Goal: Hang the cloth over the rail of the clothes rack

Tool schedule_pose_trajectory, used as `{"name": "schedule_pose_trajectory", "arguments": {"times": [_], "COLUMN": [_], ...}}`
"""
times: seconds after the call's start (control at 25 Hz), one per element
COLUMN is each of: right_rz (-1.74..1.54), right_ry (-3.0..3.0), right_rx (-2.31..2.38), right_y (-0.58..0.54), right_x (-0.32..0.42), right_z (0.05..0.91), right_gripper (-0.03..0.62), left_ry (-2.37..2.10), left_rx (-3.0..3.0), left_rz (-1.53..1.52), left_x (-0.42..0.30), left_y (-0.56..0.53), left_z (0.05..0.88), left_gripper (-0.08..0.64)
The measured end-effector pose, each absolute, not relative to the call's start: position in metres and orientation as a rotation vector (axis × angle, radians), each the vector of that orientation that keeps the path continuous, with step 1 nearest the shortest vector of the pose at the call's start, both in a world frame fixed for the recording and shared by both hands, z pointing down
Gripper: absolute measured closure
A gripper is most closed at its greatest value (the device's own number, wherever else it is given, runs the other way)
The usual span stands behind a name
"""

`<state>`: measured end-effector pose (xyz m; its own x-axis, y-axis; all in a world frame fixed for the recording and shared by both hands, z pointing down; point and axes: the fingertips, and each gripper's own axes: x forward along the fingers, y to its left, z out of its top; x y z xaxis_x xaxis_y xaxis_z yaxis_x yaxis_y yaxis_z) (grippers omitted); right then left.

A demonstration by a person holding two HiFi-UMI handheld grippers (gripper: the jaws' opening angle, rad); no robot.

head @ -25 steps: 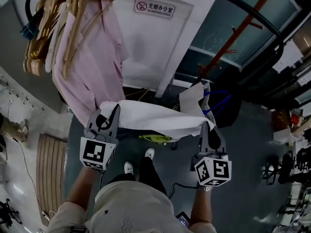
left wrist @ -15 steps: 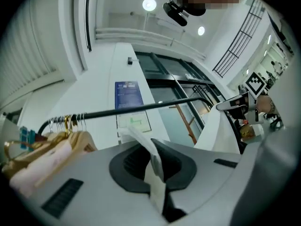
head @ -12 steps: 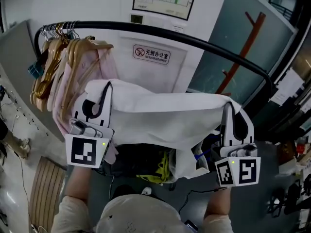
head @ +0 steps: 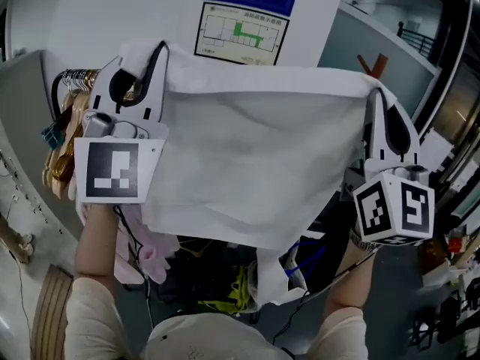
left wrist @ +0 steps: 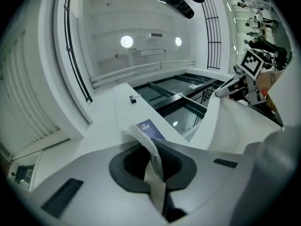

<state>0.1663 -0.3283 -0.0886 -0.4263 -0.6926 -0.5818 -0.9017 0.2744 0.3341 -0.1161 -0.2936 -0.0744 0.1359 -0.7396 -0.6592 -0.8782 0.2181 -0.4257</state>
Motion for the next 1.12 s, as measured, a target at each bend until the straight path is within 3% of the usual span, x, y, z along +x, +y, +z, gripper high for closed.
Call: {"name": "schedule_pose_trajectory", "arguments": {"times": [0.52,0.92,1.12], "right_rz": [1.079,0.963,1.006], "right_ry": [2.127,2.453,2.652], "right_rx": [-1.566,-1.581,-1.491], "right_y": [-0.388,-0.48,-0.498], "right_x": [0.154,0.137,0.119], "right_z": [-0.2,-0.147,-0.12], "right_gripper": [0.568,0.568,0.568], "left_ry": [1.571,1.584,1.51], "left_rx": [-1.406,-1.554,-1.695], "left_rz": [0.181,-0.102,-0.419], "left_x": [-0.127,-0.136,-0.129], "left_y": [-0.361,-0.452,-0.49], "left_z": [-0.19,-0.148,-0.11], "left_gripper": [0.546,0.546,0.545]}}
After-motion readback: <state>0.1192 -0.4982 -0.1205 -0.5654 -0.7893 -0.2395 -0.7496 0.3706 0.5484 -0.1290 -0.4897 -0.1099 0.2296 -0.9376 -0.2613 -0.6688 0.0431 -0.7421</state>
